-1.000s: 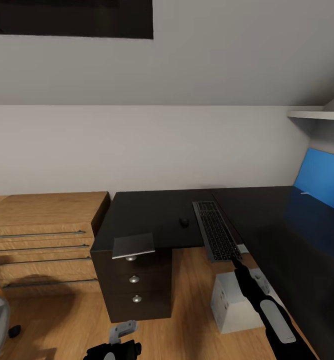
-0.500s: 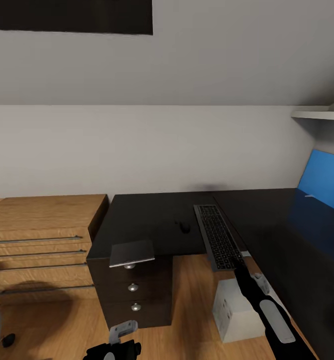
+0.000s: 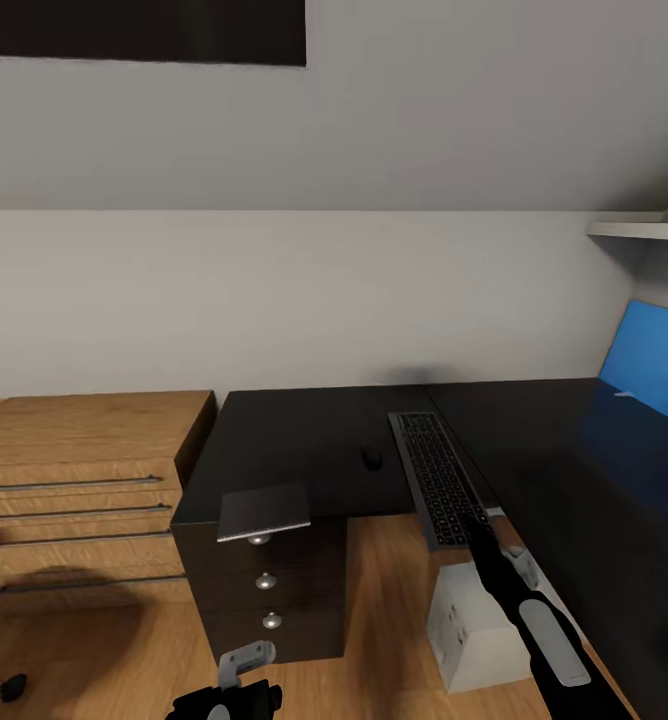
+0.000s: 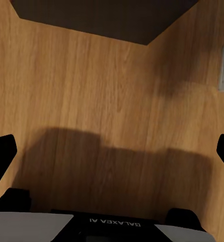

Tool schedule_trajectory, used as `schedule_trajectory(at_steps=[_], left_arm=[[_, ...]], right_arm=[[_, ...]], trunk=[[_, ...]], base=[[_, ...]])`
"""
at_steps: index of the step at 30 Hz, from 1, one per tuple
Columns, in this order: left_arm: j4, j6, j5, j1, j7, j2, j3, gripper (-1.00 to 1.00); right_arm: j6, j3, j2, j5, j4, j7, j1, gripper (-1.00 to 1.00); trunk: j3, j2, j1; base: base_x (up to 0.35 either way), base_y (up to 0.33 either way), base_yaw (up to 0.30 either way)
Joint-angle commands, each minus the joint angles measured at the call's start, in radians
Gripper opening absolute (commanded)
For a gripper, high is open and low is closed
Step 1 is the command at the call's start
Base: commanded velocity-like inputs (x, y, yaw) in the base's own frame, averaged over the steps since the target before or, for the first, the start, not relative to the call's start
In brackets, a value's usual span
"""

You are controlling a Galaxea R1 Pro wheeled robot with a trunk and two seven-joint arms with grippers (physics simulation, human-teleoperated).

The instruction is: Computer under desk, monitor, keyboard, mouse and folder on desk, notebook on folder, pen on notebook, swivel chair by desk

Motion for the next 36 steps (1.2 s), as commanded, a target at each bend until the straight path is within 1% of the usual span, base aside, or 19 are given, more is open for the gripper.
schedule_trajectory(at_steps=[1,5,6,14,15,16,17,19,22,26,29,32,34,35,36], left_arm=[[-0.001,0.002,0.01,-0.001,0.01,0.0,-0.001,1.0],[-0.001,0.002,0.011,-0.001,0.01,0.0,-0.001,1.0],[0.0,0.002,0.011,-0.001,0.01,0.0,-0.001,1.0],[0.0,0.002,0.011,-0.001,0.01,-0.001,-0.003,1.0],[0.0,0.002,0.01,-0.001,0.01,-0.002,-0.009,1.0],[0.0,0.002,0.009,-0.001,0.011,-0.003,-0.02,1.0],[0.0,0.001,0.009,-0.001,0.013,-0.002,-0.052,1.0],[0.001,0.001,0.009,-0.001,0.015,0.0,-0.089,1.0],[0.001,0.0,0.009,-0.001,0.017,0.0,-0.11,1.0],[0.001,0.0,0.009,-0.001,0.018,0.0,-0.117,1.0],[0.001,0.0,0.008,-0.001,0.019,0.0,-0.119,1.0],[0.001,-0.004,0.007,-0.001,0.02,-0.002,-0.123,1.0],[0.001,-0.006,0.007,-0.001,0.02,-0.003,-0.123,1.0],[0.001,-0.006,0.008,-0.001,0.02,-0.002,-0.124,1.0],[0.001,-0.006,0.008,-0.001,0.02,-0.002,-0.124,1.0]], right_arm=[[0.006,-0.003,0.0,-0.007,0.0,0.003,-0.001,1.0],[0.006,-0.003,0.0,-0.008,0.0,0.003,-0.001,1.0],[0.007,-0.002,0.001,-0.007,-0.001,0.003,-0.001,-1.0],[0.006,-0.001,0.002,-0.007,-0.001,0.003,-0.001,-1.0],[0.006,0.0,0.002,-0.007,-0.001,0.004,-0.001,-1.0],[0.006,0.0,0.002,-0.007,-0.001,0.004,-0.001,-1.0],[0.006,0.0,0.002,-0.007,-0.001,0.004,-0.001,-1.0],[0.006,0.0,0.002,-0.007,-0.004,0.005,-0.001,-1.0],[0.005,0.001,0.002,-0.006,-0.012,0.01,-0.001,-1.0],[0.004,0.0,0.003,-0.003,-0.089,0.011,-0.001,-1.0],[0.004,0.001,0.005,0.003,-0.109,0.011,0.0,-1.0],[0.005,0.011,0.006,0.012,-0.153,0.031,0.003,-1.0],[0.005,0.029,0.01,0.015,-0.211,0.054,0.031,-1.0],[0.005,0.035,0.011,0.015,-0.225,0.055,0.038,-1.0],[0.005,0.058,0.015,0.017,-0.285,0.059,0.067,-1.0]], trunk=[[-0.001,-0.001,0.0],[-0.001,-0.001,0.0],[-0.001,-0.001,0.0],[-0.001,-0.001,0.0],[-0.001,-0.001,0.0],[-0.001,-0.001,0.0],[-0.001,-0.001,0.0],[0.005,0.013,-0.008],[0.015,0.034,-0.019],[0.027,0.062,-0.034],[0.037,0.083,-0.046],[0.046,0.104,-0.057],[0.052,0.118,-0.065],[0.055,0.125,-0.069],[0.059,0.132,-0.073]], base=[[0.061,0.013,0.0],[0.033,0.007,0.0],[0.007,0.001,0.0],[0.001,0.0,0.0],[0.0,0.0,0.0],[0.0,0.0,0.0],[0.0,0.0,0.0],[0.0,0.0,0.0],[0.0,0.0,0.0],[0.0,0.0,0.0],[0.0,0.0,0.0],[0.0,0.0,0.0],[0.0,0.0,0.0],[0.0,0.0,0.0],[0.0,0.0,0.0]])
